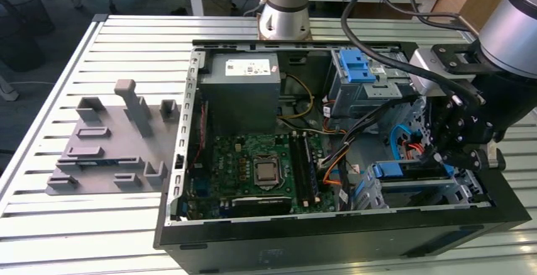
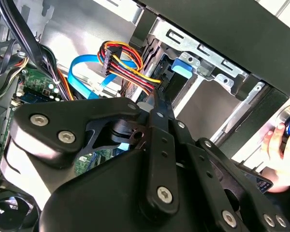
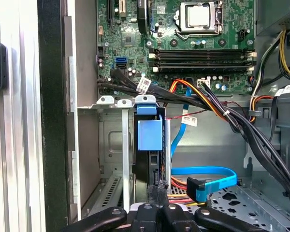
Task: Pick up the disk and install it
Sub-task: 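Insert the second disk wire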
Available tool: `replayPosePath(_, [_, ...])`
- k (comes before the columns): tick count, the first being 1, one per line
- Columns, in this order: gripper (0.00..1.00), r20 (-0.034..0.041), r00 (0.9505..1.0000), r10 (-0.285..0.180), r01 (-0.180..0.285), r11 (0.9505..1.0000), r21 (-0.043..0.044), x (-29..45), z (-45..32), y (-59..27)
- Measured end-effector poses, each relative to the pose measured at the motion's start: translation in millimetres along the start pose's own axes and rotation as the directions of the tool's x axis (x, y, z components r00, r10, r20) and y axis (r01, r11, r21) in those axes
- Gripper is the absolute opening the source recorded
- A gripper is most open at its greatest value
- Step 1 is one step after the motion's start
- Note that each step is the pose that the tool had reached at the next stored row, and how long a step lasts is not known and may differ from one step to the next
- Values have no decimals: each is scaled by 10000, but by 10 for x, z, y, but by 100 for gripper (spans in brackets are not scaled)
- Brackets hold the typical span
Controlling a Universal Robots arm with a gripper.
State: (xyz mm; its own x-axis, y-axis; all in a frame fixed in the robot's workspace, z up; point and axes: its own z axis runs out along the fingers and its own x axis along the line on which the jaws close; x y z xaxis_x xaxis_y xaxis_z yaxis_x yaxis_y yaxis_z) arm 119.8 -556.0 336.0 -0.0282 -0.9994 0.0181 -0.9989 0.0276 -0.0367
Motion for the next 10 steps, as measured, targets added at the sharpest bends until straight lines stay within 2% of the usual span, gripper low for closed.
replayPosePath(10, [11, -1, 10000, 0, 0, 10000, 0, 0, -14, -1])
